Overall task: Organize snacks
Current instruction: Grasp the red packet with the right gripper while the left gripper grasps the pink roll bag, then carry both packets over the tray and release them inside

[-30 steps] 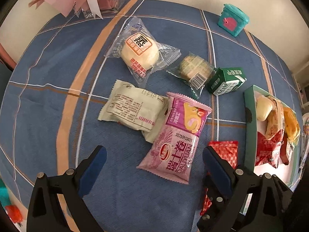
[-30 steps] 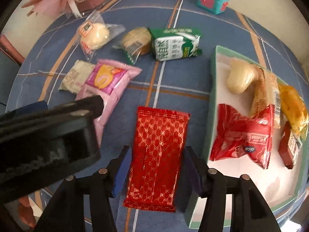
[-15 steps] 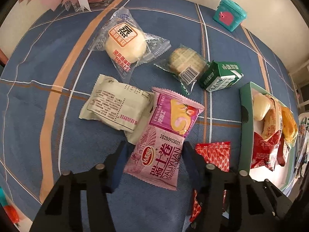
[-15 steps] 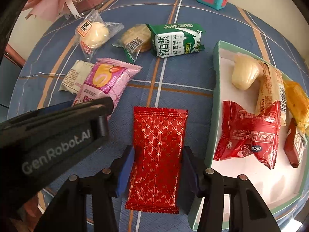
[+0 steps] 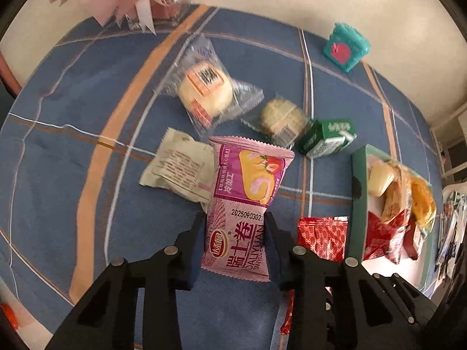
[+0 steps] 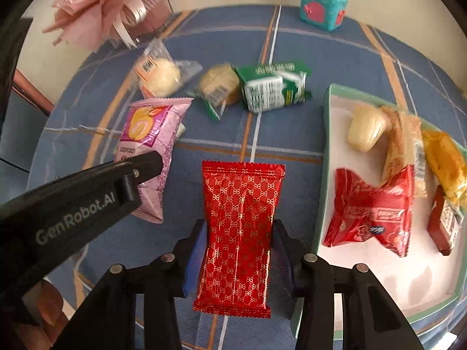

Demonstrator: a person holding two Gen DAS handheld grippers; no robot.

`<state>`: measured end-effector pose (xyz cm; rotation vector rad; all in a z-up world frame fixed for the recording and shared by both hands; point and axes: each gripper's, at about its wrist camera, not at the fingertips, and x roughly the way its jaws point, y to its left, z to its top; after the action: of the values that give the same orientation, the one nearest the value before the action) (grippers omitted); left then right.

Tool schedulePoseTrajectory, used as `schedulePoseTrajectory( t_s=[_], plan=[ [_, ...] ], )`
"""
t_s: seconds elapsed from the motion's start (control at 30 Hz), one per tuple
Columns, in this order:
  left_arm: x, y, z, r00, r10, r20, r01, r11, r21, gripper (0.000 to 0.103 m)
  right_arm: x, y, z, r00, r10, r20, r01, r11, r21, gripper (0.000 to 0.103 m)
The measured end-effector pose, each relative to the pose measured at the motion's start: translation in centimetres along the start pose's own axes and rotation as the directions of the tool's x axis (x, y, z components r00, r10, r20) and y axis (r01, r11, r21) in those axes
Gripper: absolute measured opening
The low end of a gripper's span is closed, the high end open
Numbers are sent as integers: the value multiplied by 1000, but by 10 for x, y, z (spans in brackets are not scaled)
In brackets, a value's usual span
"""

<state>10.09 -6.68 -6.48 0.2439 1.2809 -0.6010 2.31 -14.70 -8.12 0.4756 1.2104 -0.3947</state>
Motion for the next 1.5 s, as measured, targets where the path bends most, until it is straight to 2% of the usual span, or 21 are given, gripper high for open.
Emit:
schedulePoseTrajectory(
  t_s=[0.33, 0.5, 0.77, 1.13, 1.3, 1.5],
  plan=[
    [-61, 4, 2, 989, 9, 149, -7, 1000, -15, 39, -69, -5, 1, 985, 49, 165, -51, 999, 5, 47],
    [-82, -2, -2, 980, 23, 200, -20, 1000, -19, 39, -78, -10, -1, 982, 41, 184, -47, 998, 29, 47],
    [-93, -25, -9, 975, 14, 221, -15, 1000, 4, 39, -89, -49, -2, 983, 3, 182, -21, 995, 99, 47],
    [-87, -111, -22, 978, -41, 205, 13, 990, 138, 39, -116, -136, -10, 974, -107, 201, 55, 967, 251, 47],
    [-78, -155, -32, 981, -92, 171, 54, 975, 214, 39, -133, -175, -18, 966, -148, 212, 76, 946, 314, 47],
    [-69, -205, -50, 985, -82, 152, 31, 950, 310, 39, -154, -222, -32, 951, -220, 218, 122, 912, 391, 47]
  ],
)
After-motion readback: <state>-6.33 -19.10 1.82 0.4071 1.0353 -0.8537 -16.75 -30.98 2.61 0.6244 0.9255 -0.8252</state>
